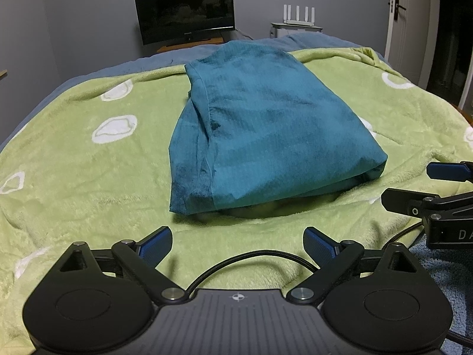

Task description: Fold large clothes

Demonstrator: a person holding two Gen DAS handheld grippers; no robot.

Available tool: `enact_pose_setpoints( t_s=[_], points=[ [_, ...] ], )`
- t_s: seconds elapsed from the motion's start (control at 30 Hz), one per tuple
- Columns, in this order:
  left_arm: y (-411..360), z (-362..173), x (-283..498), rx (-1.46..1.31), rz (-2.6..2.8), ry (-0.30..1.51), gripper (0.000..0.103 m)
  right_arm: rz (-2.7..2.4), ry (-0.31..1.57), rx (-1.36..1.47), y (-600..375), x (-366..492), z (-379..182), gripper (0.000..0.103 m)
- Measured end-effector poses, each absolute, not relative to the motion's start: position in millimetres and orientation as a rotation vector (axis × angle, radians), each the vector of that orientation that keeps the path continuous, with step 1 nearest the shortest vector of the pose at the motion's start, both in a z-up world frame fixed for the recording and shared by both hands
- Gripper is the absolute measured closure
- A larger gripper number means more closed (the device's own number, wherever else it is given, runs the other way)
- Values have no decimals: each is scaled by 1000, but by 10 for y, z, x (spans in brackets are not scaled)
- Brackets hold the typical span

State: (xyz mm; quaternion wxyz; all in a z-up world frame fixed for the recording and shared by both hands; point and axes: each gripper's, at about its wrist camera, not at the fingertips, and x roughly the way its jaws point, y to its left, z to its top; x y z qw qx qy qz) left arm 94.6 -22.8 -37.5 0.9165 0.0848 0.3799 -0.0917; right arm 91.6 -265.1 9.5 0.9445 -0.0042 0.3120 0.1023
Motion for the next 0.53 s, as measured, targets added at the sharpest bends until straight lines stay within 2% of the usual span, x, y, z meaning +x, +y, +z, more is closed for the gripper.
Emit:
enact_pose_setpoints(
  t_s=[0.53],
  points=[
    [-233, -344, 941, 168, -175, 767, 1, 210, 637, -8, -2651, 917, 96, 7]
  ],
)
